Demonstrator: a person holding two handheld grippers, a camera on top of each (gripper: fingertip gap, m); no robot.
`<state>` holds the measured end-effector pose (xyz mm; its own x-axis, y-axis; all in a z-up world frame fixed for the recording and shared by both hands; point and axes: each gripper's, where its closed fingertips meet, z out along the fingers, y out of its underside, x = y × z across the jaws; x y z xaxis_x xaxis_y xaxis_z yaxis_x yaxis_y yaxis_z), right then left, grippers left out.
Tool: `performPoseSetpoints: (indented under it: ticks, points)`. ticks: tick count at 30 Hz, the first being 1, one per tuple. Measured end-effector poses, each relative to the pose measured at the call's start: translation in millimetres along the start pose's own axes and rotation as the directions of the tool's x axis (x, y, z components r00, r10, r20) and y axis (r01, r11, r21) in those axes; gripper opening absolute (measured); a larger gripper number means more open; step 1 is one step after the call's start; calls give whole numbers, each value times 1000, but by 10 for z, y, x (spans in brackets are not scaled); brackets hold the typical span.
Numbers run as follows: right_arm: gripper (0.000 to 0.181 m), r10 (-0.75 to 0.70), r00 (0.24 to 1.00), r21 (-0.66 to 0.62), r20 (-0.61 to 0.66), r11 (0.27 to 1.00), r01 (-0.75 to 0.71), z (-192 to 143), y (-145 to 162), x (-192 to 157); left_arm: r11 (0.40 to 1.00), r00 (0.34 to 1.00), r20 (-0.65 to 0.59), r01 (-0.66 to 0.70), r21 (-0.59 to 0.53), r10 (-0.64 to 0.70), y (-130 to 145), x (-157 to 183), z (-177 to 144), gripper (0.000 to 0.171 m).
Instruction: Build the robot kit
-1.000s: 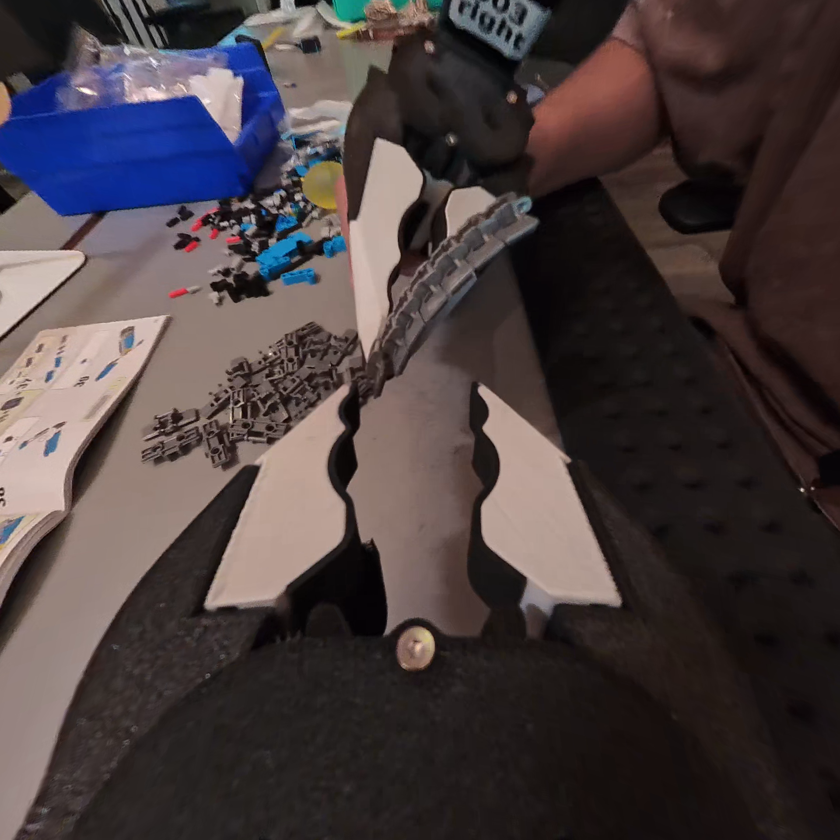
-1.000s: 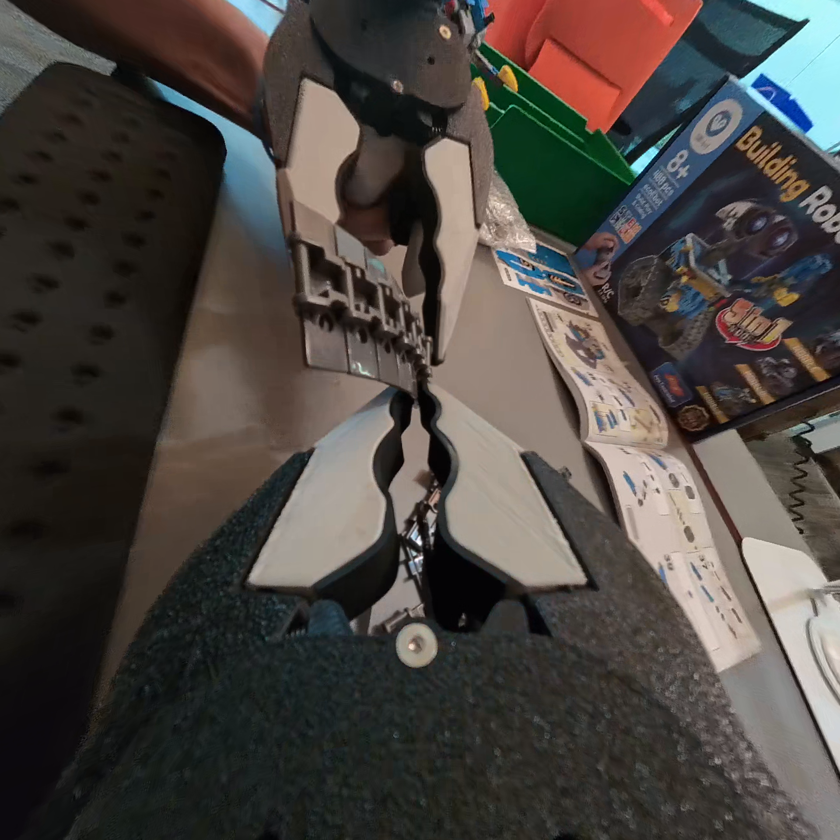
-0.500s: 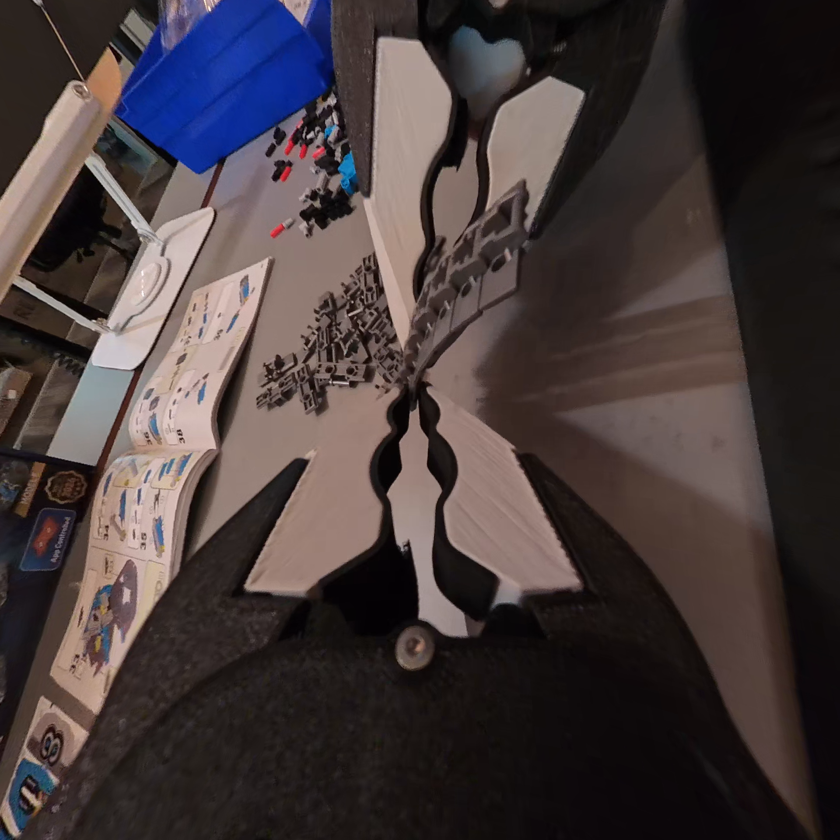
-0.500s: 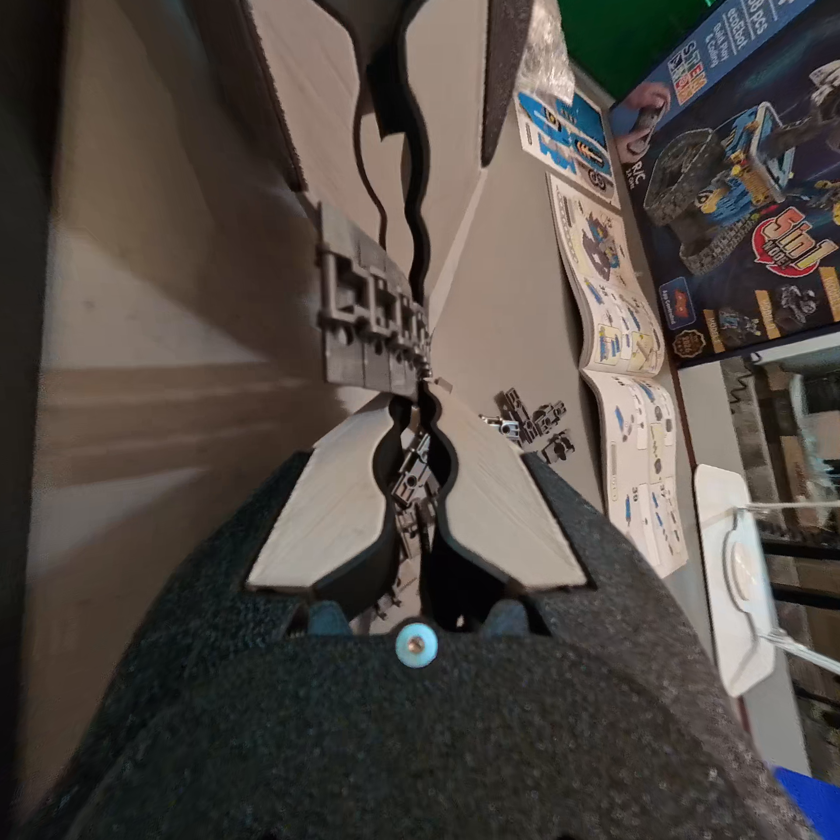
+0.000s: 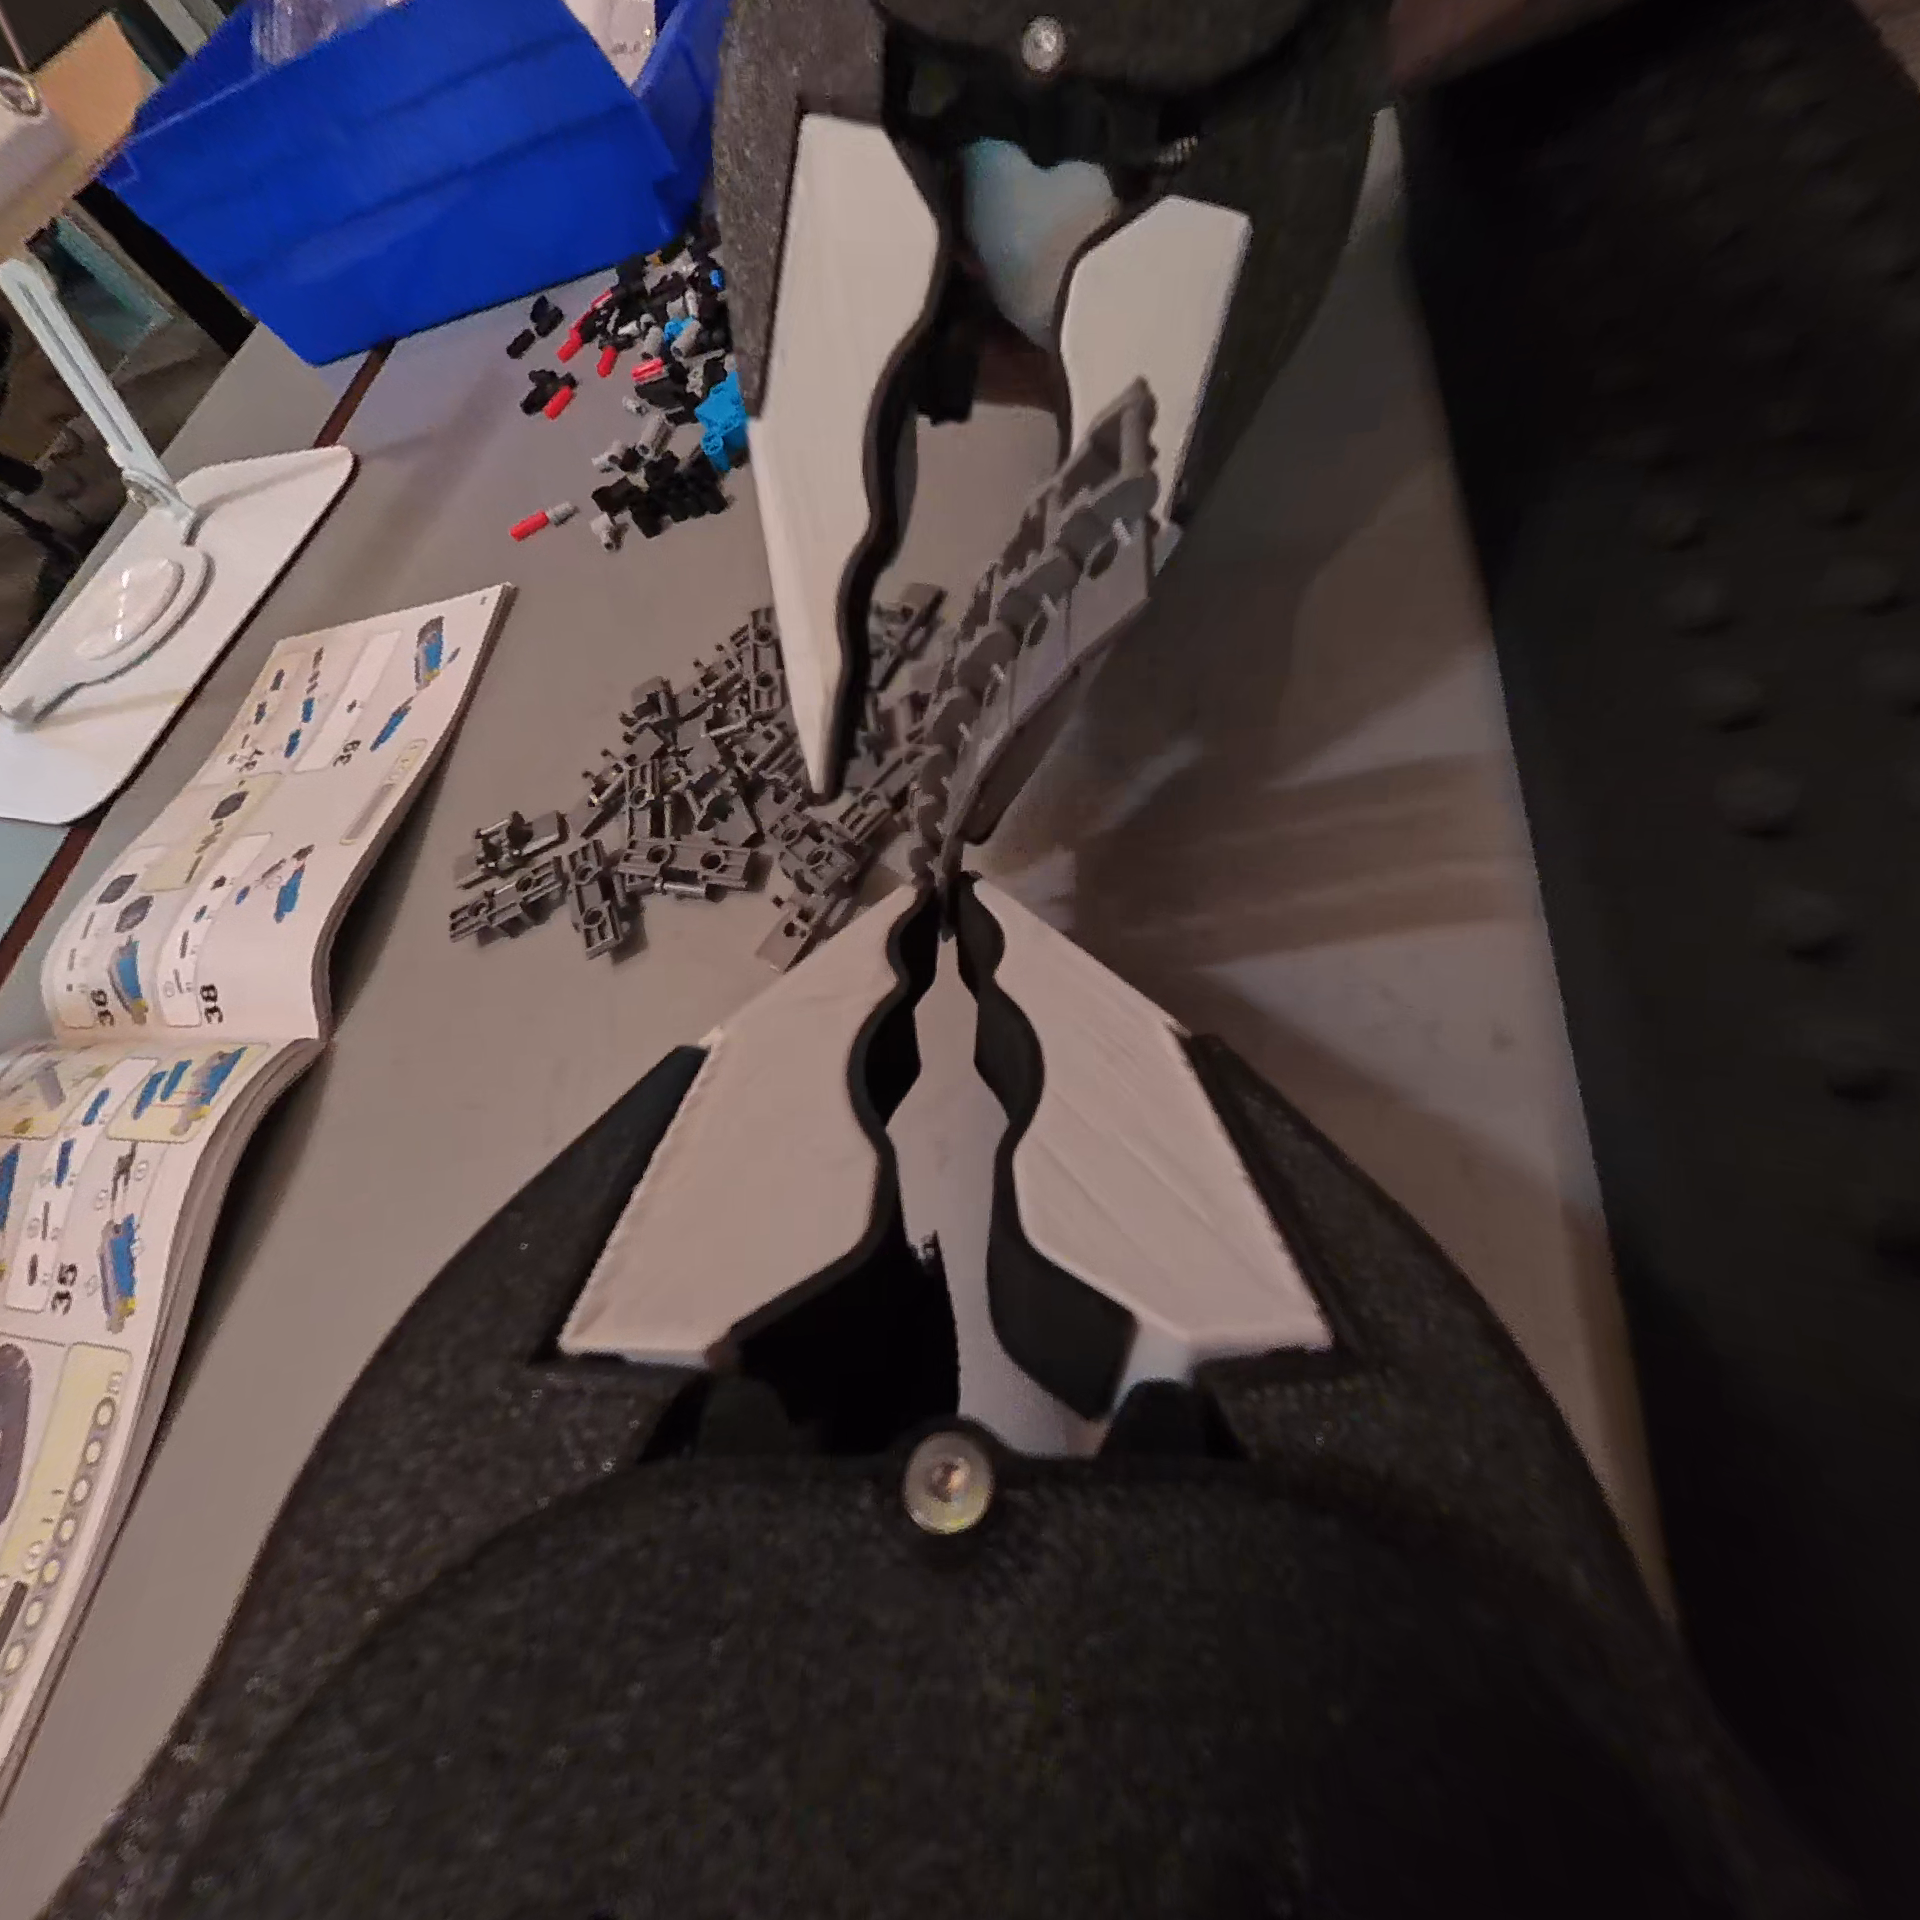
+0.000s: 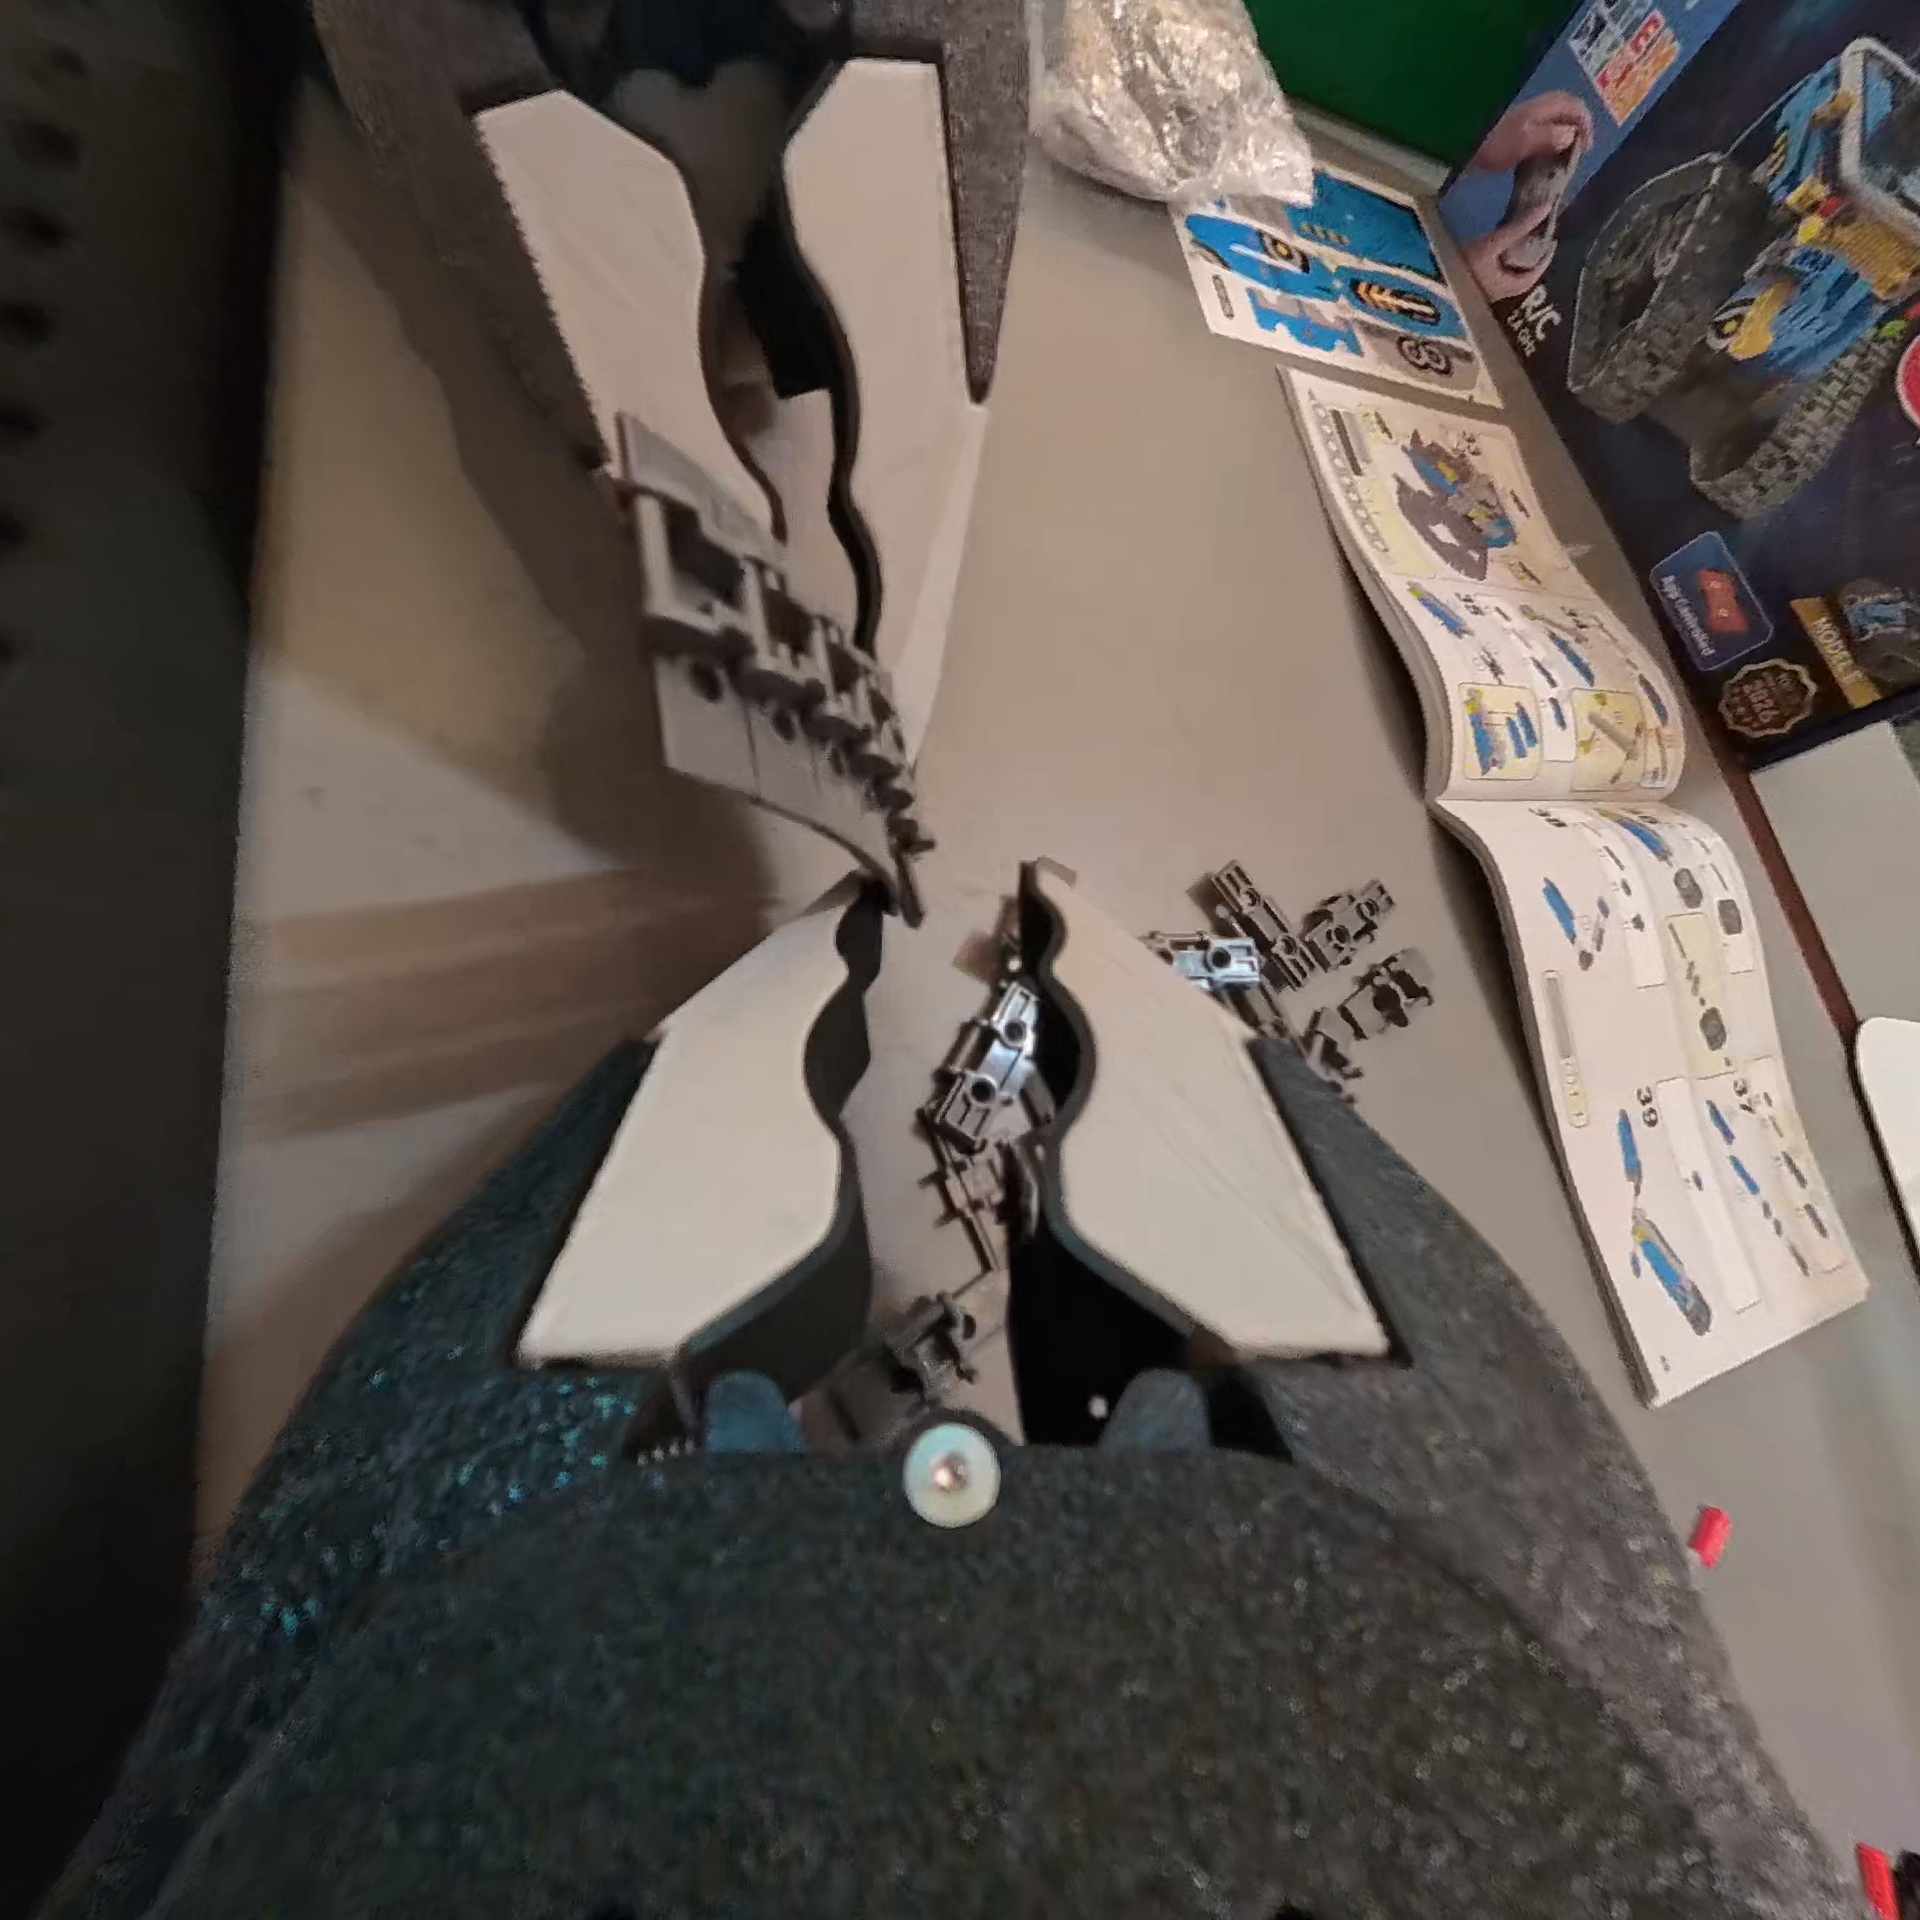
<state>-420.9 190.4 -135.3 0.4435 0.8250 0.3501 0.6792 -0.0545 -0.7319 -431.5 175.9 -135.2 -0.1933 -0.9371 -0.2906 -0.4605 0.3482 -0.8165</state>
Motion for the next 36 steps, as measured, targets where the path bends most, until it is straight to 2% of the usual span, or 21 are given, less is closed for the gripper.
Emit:
performPoseSetpoints:
  ticks: [4,8,9,13,16,20,23,25,27,31,34,36]
  points:
    - [25,-48,998,64,46,997,45,-30,-78,-102,1000,1000,12,-25,-16,25,25,-1,1,2]
    - [22,-79,995,58,64,995,75,24,-86,-167,999,999,-1,-51,-14,51,14,49,3,2]
    - [12,-82,995,53,62,996,78,34,-90,-173,998,998,-4,-60,-23,59,23,63,11,2]
    - [9,-91,994,-6,66,996,92,69,-41,-167,998,1000,-6,-12,-54,12,64,57,41,1]
    - [8,-168,986,-59,10,984,169,109,-8,-147,996,1000,0,26,-81,-26,105,37,67,1]
    - [7,-50,999,-46,-16,998,49,92,-53,-81,991,992,4,123,-52,-123,57,-25,50,0]
    - [7,-25,1000,-45,-14,999,24,112,-39,-102,985,988,-15,155,-75,-157,85,-4,70,0]
    - [7,-16,999,-13,35,1000,17,84,-56,-130,985,986,-36,162,-57,-164,51,24,60,0]
    - [7,77,994,28,79,996,-79,72,-75,-127,982,982,-50,182,-39,-184,31,20,40,0]
    - [10,112,984,79,139,989,-123,26,-137,-129,999,998,-18,52,-14,-52,-5,46,1,1]
    - [18,43,991,47,130,998,-50,26,-123,-182,987,990,45,-128,-96,132,97,74,51,2]
    - [16,-13,993,-2,117,1000,13,35,-92,-209,972,973,87,-203,-121,214,92,57,60,2]
